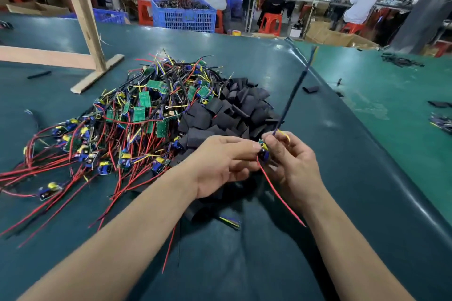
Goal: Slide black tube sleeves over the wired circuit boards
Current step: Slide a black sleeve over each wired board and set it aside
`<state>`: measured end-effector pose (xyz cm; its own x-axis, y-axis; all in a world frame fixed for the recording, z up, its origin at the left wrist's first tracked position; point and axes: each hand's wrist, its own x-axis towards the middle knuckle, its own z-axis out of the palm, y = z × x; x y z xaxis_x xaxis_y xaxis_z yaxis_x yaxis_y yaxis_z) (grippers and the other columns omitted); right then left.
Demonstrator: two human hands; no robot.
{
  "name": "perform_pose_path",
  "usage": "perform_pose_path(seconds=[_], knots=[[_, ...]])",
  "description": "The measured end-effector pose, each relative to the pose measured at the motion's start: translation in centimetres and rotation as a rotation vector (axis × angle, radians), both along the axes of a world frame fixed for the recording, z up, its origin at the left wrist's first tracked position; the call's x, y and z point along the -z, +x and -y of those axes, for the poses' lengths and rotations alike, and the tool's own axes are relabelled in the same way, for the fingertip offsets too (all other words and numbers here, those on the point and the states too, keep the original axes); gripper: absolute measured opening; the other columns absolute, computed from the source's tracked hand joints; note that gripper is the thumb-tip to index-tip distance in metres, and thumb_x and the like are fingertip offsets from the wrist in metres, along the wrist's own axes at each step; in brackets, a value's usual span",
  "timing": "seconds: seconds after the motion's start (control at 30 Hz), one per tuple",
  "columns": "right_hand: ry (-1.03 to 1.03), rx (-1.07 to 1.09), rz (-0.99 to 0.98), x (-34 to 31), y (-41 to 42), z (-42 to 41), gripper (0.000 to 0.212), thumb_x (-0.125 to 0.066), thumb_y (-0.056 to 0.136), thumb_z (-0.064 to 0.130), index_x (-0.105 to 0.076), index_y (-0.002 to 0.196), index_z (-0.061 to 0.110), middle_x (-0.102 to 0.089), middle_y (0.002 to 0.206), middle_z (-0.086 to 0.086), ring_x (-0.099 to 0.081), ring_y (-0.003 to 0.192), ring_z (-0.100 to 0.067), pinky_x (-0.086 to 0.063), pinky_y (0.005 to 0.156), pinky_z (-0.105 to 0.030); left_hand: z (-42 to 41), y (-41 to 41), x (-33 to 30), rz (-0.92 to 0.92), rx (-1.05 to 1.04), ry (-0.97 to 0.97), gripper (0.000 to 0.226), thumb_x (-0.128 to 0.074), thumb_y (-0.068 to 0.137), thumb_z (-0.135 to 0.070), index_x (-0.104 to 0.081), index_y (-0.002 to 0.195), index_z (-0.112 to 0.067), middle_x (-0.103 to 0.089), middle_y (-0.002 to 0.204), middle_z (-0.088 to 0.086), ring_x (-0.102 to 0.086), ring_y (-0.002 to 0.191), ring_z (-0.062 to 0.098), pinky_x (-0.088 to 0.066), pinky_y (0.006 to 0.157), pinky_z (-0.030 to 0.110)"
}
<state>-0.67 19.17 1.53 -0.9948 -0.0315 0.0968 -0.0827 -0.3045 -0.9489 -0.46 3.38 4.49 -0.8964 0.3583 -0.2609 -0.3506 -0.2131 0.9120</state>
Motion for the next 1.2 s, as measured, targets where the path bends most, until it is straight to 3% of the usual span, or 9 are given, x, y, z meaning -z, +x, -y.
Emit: perform_pose_path(seconds=[0.1,0.17,0.33,0.6,0.73,0.93,1.07,1.13,1.2], knots=[[0.05,0.067,-0.031,-0.1,0.0,-0.4,0.007,-0.075,0.075,0.026,-0.071,0.072,0.021,-0.063,0.065,-0.001,-0.049,0.051,-0.018,-0.04,0.046,-0.023,0.2,0.1,0.2,-0.083,0.008,-0.019,0.005,-0.07,0.086,-0.015,-0.074,0.087,-0.013,-0.07,0.077,0.005,-0.064,0.057,0.011,-0.053,0.056,0.02],[0.081,0.088,-0.019,0.0,-0.1,-0.4,0.009,-0.076,0.079,0.024,-0.071,0.072,0.022,-0.063,0.065,-0.005,-0.05,0.053,-0.021,-0.044,0.054,-0.028,0.2,0.2,0.5,-0.151,0.046,-0.049,0.012,-0.074,0.081,-0.018,-0.074,0.091,-0.011,-0.072,0.082,0.007,-0.066,0.063,0.015,-0.056,0.063,0.024],[-0.005,0.111,0.166,-0.3,-0.3,-0.1,0.02,-0.069,0.089,0.017,-0.066,0.07,0.011,-0.06,0.058,-0.004,-0.048,0.041,-0.011,-0.037,0.038,-0.019,0.3,0.3,2.0,-0.262,0.023,-0.128,0.02,-0.067,0.085,0.008,-0.07,0.1,-0.004,-0.071,0.082,0.011,-0.065,0.062,0.015,-0.054,0.059,0.022],[-0.149,0.223,0.19,-0.8,-0.9,-1.3,0.006,-0.065,0.092,0.014,-0.063,0.087,0.013,-0.06,0.061,0.002,-0.052,0.045,-0.01,-0.038,0.039,-0.019,2.3,0.3,2.3,-0.253,-0.027,-0.111,0.015,-0.075,0.075,-0.017,-0.079,0.089,-0.012,-0.075,0.086,0.013,-0.043,0.045,0.007,-0.029,0.037,0.015],[-0.194,0.199,0.176,-1.1,-0.7,-1.9,0.014,-0.058,0.095,0.014,-0.062,0.082,0.012,-0.068,0.071,0.0,-0.059,0.05,-0.013,-0.038,0.039,-0.02,4.6,0.0,2.0,-0.415,-0.105,-0.39,0.007,-0.075,0.08,-0.022,-0.08,0.085,-0.02,-0.074,0.078,0.009,-0.041,0.043,0.011,-0.029,0.04,0.016],[-0.243,0.127,0.2,-1.3,-0.4,-1.9,0.01,-0.063,0.089,0.007,-0.064,0.089,0.017,-0.071,0.073,-0.004,-0.066,0.054,-0.015,-0.044,0.043,-0.018,4.6,-0.2,1.2,-0.335,-0.415,-0.002,0.009,-0.075,0.065,-0.025,-0.076,0.064,-0.016,-0.06,0.055,0.0,-0.039,0.04,0.008,-0.024,0.04,0.016],[-0.242,0.066,0.217,-1.4,0.0,-1.3,0.012,-0.062,0.089,0.003,-0.056,0.085,0.013,-0.072,0.073,-0.008,-0.068,0.053,-0.017,-0.049,0.044,-0.02,3.7,-0.2,1.0,-0.191,-0.443,0.272,0.016,-0.068,0.073,-0.026,-0.067,0.058,-0.019,-0.053,0.058,-0.004,-0.045,0.047,0.006,-0.036,0.042,0.014],[-0.246,0.038,0.225,-1.2,0.2,-0.7,0.016,-0.06,0.089,-0.001,-0.051,0.085,0.011,-0.072,0.073,-0.012,-0.068,0.052,-0.019,-0.051,0.044,-0.021,3.1,-0.1,1.2,-0.225,-0.378,0.265,0.014,-0.064,0.078,-0.028,-0.068,0.069,-0.018,-0.061,0.068,0.001,-0.057,0.058,0.012,-0.049,0.051,0.02],[-0.251,-0.008,0.213,-1.0,0.5,0.0,0.019,-0.066,0.081,0.001,-0.05,0.086,0.011,-0.073,0.078,-0.016,-0.07,0.055,-0.022,-0.053,0.048,-0.023,2.1,0.4,1.9,-0.357,-0.29,0.097,0.018,-0.066,0.079,-0.025,-0.07,0.091,-0.012,-0.071,0.083,0.005,-0.066,0.074,0.018,-0.057,0.065,0.027]])
